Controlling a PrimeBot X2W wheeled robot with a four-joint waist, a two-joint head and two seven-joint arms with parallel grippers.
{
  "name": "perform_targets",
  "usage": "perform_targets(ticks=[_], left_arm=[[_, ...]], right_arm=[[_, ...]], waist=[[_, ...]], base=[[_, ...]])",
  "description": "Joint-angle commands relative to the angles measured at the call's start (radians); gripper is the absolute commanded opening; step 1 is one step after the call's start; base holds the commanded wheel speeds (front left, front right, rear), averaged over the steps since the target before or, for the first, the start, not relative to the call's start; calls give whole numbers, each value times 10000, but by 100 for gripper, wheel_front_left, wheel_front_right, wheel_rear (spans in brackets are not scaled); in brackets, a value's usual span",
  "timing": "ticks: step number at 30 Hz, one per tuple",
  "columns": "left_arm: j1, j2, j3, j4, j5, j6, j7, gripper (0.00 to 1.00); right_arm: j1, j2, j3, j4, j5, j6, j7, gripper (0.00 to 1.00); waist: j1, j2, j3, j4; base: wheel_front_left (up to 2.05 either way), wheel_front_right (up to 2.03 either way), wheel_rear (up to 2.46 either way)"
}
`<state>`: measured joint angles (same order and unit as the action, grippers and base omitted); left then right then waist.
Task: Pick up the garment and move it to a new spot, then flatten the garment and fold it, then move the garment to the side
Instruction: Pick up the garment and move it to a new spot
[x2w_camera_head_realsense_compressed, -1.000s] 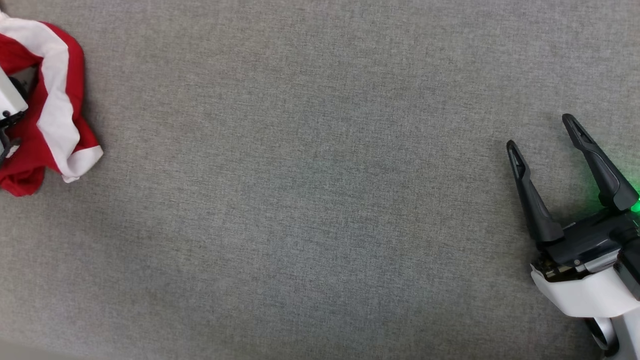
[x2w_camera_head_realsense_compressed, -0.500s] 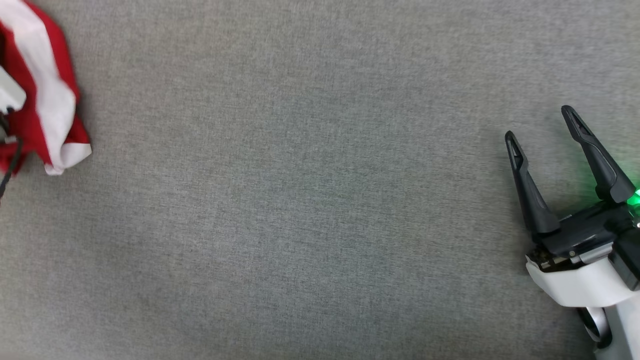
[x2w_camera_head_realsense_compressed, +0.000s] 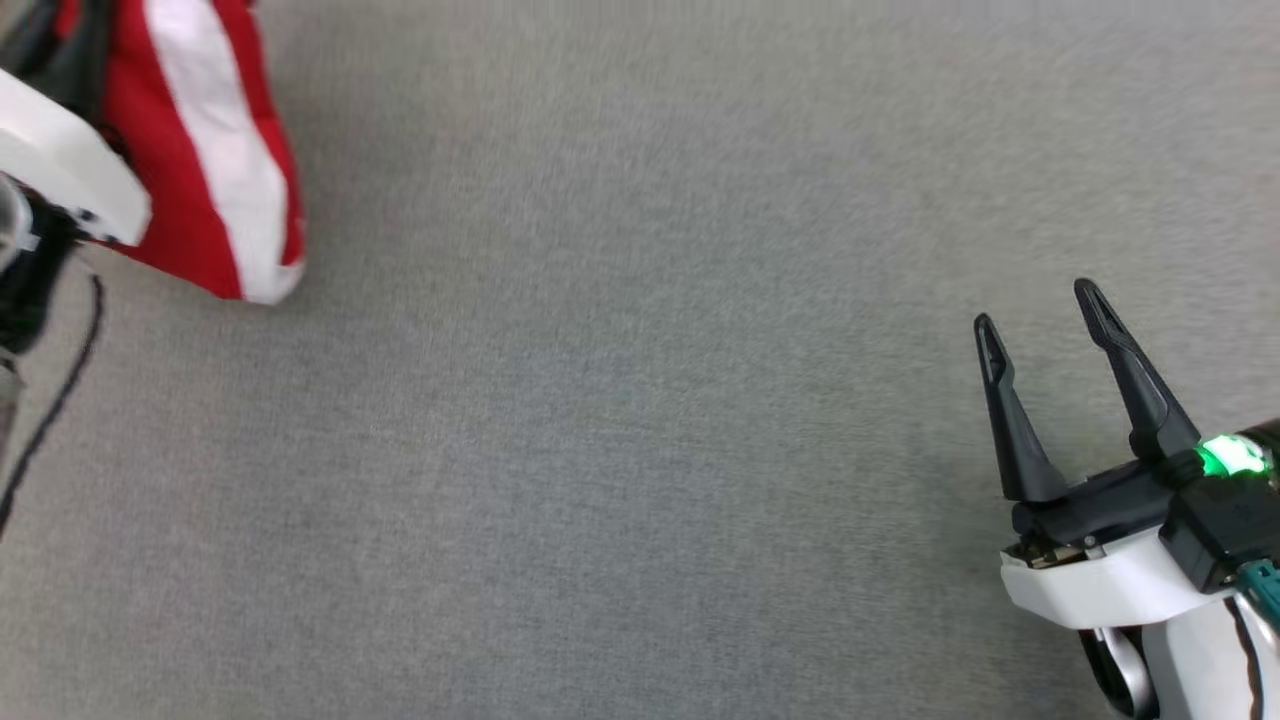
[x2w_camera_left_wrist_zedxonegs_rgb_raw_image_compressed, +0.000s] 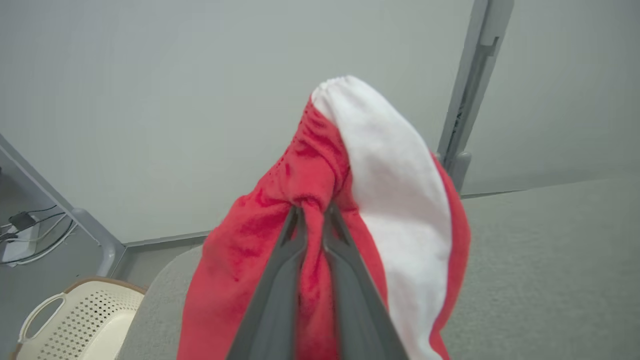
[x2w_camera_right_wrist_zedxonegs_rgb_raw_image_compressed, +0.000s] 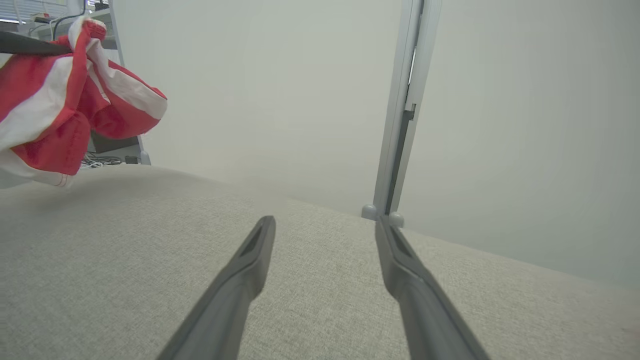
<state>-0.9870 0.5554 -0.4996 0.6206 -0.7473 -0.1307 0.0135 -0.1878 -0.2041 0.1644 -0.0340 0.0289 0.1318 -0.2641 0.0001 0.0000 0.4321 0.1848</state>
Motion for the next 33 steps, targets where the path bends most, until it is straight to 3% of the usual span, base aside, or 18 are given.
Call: perform_targets(ticks=[1, 5, 9, 18, 23, 29, 33], left_arm=[[201, 88, -309, -410, -135, 5, -53, 0], [613, 221, -1087, -1399, -307, 5, -115, 0], [1043, -9, -1463, -2077, -536, 5, -95, 0], [1939, -1479, -1734, -3096, -1220, 435, -317, 0], [2510, -2181, -1646, -3201, -1356, 828, -1109, 0], [3343, -2656, -2345, -2556, -133, 1691, -2236, 0], [3948, -3093, -2062, -1631, -151, 1777, -2679, 0]], right_arm=[[168, 96, -75, 40, 71, -22, -1, 100], [440, 369, -131, 25, 144, -22, -1, 100], [723, 541, -159, -13, 218, -22, 0, 100], [1214, 778, -385, -122, 284, -22, 0, 100], [1375, 946, -507, -193, 336, -22, 0, 100], [1363, 1024, -659, -285, 316, -22, 0, 100], [1152, 1029, -642, -344, 252, -22, 0, 100]], waist=[[-1, 0, -918, -545], [-1, 0, -1698, -1073], [-1, 0, -2330, -1676], [-1, 0, -2915, -2983], [-1, 0, -2851, -3509], [-1, 0, -2304, -3586], [-1, 0, -1818, -3474]], base=[[0, 0, 0], [0, 0, 0], [0, 0, 0], [0, 0, 0], [0, 0, 0], [0, 0, 0], [0, 0, 0]])
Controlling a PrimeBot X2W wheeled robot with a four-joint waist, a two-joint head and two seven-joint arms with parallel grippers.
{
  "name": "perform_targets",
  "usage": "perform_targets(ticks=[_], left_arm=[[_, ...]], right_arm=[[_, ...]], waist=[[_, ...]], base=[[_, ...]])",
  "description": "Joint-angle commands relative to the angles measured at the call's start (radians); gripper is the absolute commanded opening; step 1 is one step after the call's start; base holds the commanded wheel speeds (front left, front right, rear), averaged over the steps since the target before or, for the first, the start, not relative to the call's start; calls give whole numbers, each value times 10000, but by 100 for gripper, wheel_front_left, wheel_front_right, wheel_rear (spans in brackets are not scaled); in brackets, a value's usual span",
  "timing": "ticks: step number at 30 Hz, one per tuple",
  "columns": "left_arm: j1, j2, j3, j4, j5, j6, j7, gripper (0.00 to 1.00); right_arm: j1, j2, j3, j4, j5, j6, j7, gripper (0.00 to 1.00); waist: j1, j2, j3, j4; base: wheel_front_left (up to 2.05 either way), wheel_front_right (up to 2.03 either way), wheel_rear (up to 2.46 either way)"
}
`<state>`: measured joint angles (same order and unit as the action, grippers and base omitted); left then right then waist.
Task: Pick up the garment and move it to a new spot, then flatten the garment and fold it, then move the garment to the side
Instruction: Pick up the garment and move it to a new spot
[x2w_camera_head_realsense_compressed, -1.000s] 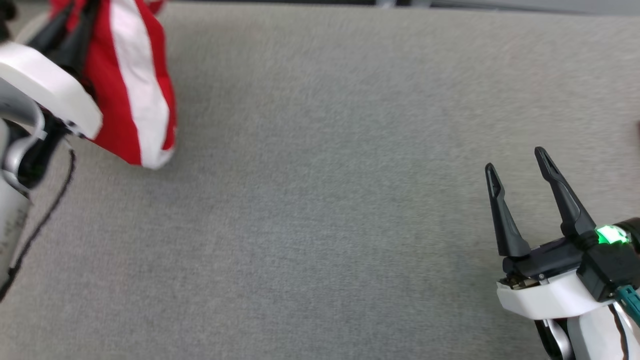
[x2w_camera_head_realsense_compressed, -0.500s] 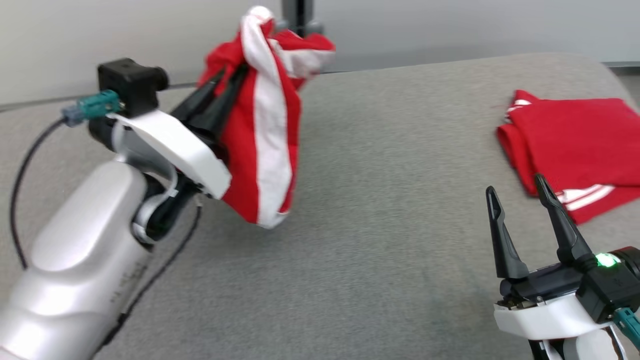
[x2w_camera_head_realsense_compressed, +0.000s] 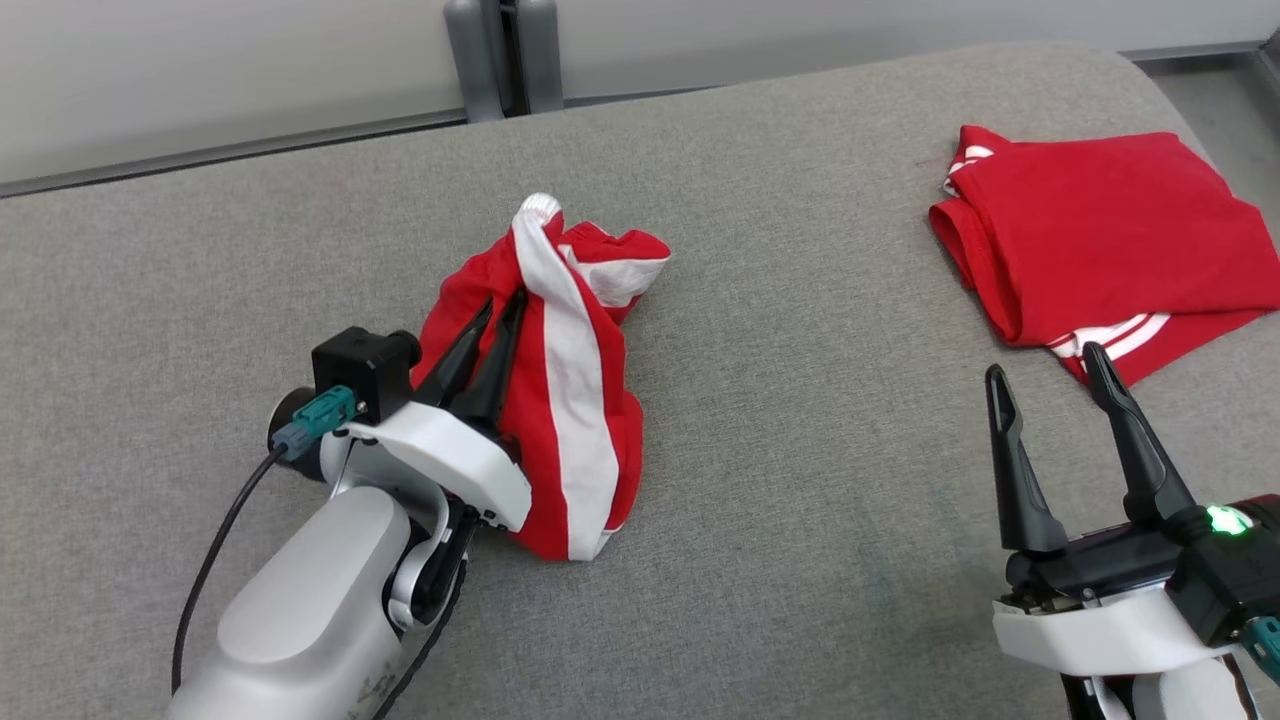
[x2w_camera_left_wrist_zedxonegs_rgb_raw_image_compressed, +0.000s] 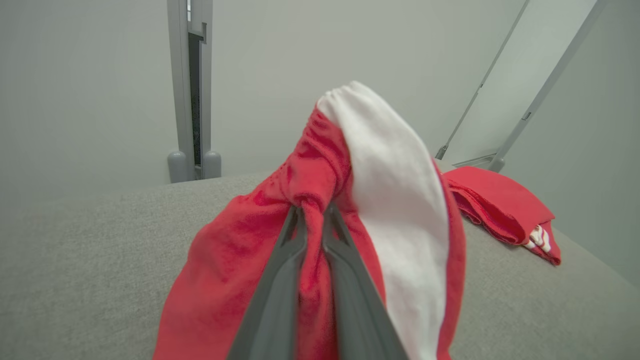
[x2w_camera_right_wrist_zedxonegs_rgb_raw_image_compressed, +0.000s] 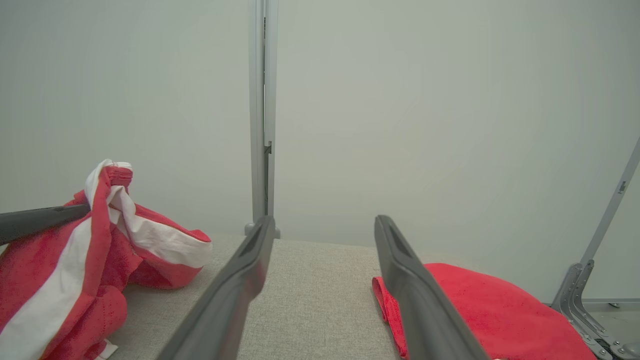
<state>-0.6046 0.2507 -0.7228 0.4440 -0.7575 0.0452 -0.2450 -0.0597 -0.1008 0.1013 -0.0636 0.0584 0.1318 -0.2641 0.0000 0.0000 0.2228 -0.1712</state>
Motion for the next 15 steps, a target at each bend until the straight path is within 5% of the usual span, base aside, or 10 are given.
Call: perform_targets(ticks=[1, 7, 8, 9, 15], left_arm=[[246, -103, 267, 309, 56, -17, -148, 0], [1151, -606, 1298, 262, 698, -143, -200, 0], [1633, -803, 1733, 37, 1097, -175, -203, 61], [1870, -923, 1963, -100, 1253, -143, -204, 100], [3633, -1304, 3159, -1311, 2472, -84, -207, 100]], right_arm=[[-174, -20, -8, -50, -57, -22, 0, 100], [-276, -91, -63, -25, -88, -22, 0, 100], [-238, -118, -36, 41, -99, -22, 0, 100], [-199, -128, -24, 63, -97, -22, -1, 100], [233, -167, 106, 294, 26, -22, 0, 100]], waist=[[0, 0, 376, 130], [0, 0, 586, 497], [0, 0, 475, 661], [0, 0, 384, 738], [0, 0, -489, 1249]], base=[[0, 0, 0], [0, 0, 0], [0, 0, 0], [0, 0, 0], [0, 0, 0]])
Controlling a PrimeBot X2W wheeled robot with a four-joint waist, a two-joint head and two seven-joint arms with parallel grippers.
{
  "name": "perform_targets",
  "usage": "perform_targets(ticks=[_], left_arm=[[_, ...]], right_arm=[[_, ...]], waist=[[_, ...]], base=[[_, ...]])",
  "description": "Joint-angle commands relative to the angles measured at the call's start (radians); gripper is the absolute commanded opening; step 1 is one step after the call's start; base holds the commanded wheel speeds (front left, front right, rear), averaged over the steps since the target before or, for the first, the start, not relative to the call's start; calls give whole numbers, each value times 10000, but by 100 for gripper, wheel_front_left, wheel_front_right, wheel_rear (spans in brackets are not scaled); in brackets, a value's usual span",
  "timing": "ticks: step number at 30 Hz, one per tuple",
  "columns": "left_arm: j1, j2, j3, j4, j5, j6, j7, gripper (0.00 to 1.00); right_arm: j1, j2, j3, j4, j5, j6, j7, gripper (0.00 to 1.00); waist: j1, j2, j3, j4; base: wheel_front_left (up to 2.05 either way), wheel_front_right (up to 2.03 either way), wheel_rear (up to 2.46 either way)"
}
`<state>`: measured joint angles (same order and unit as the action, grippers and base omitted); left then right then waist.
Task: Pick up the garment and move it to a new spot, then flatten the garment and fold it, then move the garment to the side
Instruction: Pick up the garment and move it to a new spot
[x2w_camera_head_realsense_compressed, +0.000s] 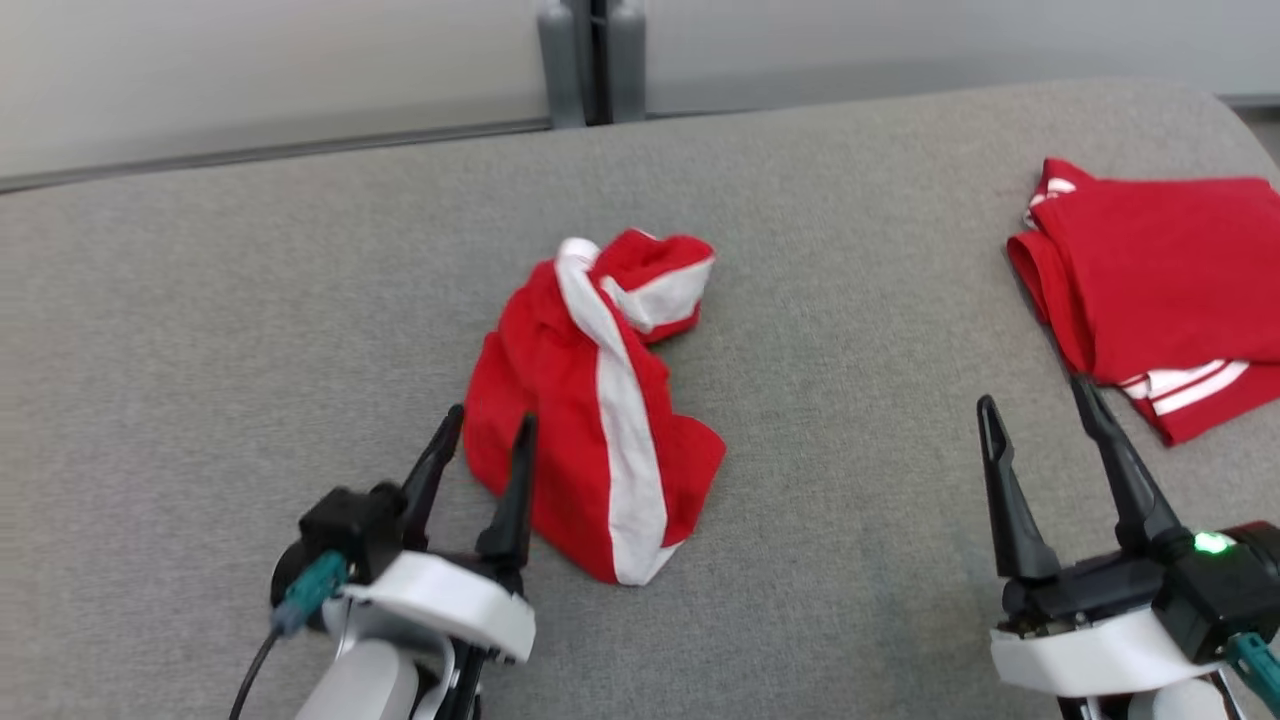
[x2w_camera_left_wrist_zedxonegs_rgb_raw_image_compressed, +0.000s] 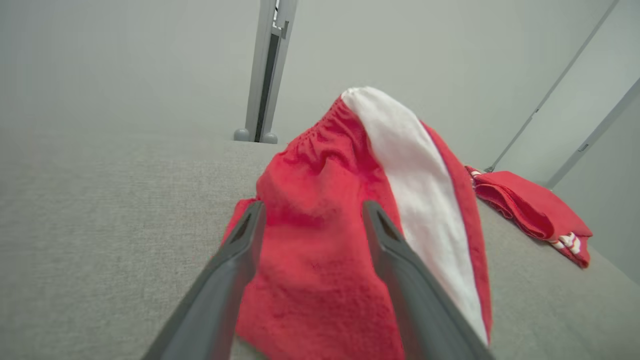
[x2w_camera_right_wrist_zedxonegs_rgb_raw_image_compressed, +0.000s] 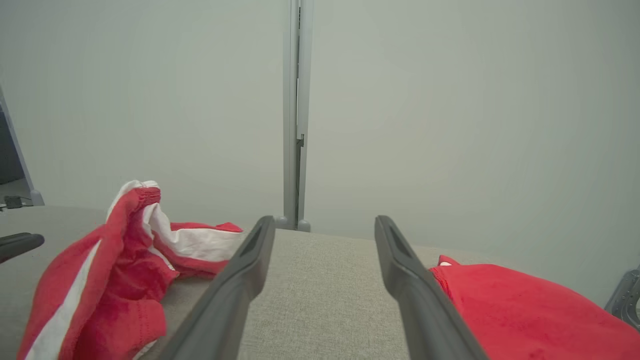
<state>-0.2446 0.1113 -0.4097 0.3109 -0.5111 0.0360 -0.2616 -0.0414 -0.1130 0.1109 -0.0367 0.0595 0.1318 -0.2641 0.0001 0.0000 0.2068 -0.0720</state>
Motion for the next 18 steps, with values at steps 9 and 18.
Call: perform_targets(ticks=[9, 18], left_arm=[[2553, -181, 2088, -2139, 1861, -31, -40, 100], [4160, -510, 3435, -3682, 3294, -585, -28, 100]], right_arm=[[1090, 79, 209, 407, 300, -22, 0, 100], [1852, 235, 493, 604, 333, -22, 0, 100]], waist=[[-1, 0, -1837, 1090], [-1, 0, -2525, 1492]], base=[[0, 0, 0], [0, 0, 0]])
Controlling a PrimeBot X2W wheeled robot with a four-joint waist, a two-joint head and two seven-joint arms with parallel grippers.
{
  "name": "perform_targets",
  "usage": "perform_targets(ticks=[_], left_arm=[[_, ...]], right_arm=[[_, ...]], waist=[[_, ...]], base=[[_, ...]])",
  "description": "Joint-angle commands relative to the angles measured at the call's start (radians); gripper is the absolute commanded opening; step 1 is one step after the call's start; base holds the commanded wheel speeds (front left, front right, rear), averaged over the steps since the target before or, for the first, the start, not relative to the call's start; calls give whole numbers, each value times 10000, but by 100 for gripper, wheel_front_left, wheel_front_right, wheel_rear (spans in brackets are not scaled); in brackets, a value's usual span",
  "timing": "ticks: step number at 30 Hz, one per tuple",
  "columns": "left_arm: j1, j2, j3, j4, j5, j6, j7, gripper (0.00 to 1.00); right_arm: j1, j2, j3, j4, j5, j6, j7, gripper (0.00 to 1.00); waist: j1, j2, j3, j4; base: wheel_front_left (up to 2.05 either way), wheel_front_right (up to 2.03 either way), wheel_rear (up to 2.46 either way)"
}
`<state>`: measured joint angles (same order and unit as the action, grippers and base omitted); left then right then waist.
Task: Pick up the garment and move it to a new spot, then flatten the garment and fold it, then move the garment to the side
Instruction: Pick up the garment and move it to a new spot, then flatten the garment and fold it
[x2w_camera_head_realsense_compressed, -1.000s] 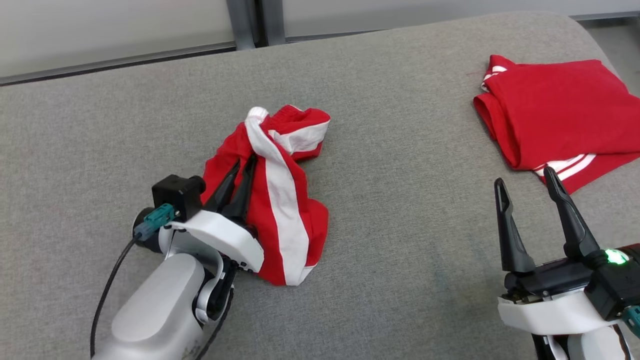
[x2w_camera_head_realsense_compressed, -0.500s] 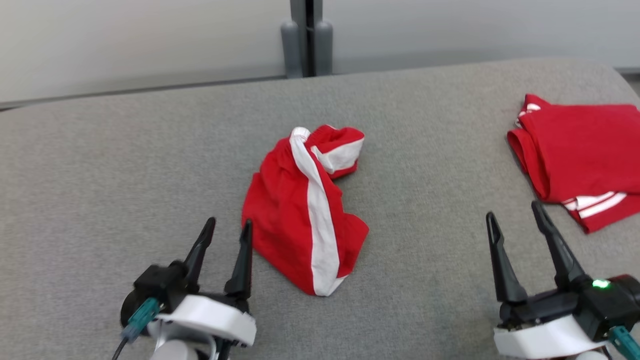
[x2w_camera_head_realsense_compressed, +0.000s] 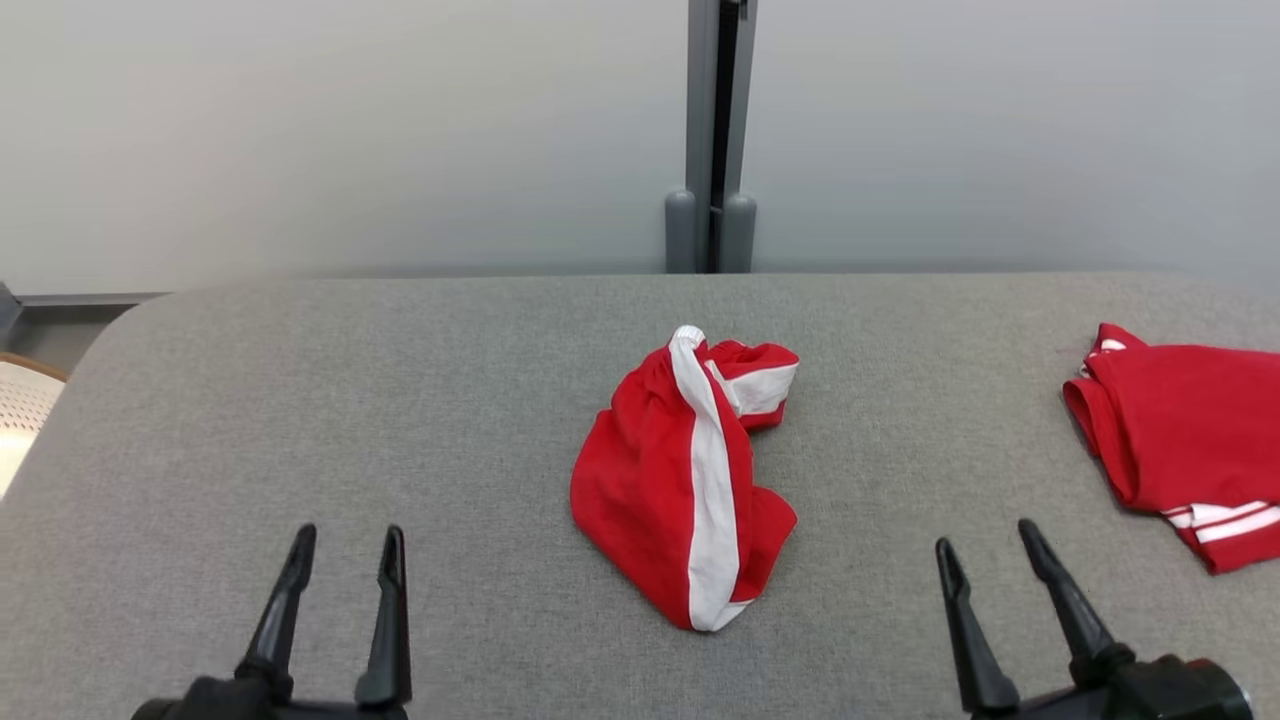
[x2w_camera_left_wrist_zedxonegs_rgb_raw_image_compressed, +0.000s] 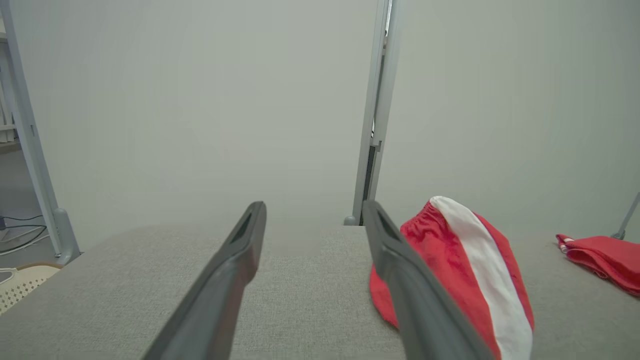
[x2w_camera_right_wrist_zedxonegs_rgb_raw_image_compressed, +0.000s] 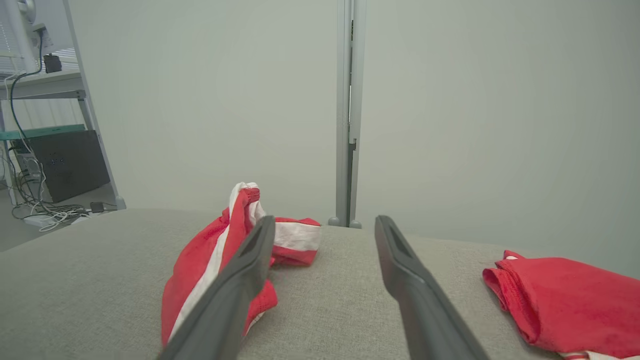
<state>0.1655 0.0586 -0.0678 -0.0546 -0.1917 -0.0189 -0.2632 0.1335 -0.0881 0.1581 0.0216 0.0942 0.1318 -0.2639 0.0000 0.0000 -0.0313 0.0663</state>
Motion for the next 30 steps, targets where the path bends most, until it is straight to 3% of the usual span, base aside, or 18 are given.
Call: perform_targets(ticks=[1, 8, 30], left_arm=[[216, 11, 79, -88, 264, -126, -13, 100], [1163, -54, 368, -55, 718, -193, -15, 100], [789, -67, 27, 39, 594, -23, -15, 100]], right_arm=[[176, -16, 73, 79, -67, -22, -1, 100], [574, 127, 166, 86, -122, -22, -1, 100], [566, 245, -59, 51, -153, -22, -1, 100]], waist=[[0, 0, -201, 115], [0, 0, -359, 23], [0, 0, -210, -86]], base=[[0, 0, 0], [0, 0, 0], [0, 0, 0]])
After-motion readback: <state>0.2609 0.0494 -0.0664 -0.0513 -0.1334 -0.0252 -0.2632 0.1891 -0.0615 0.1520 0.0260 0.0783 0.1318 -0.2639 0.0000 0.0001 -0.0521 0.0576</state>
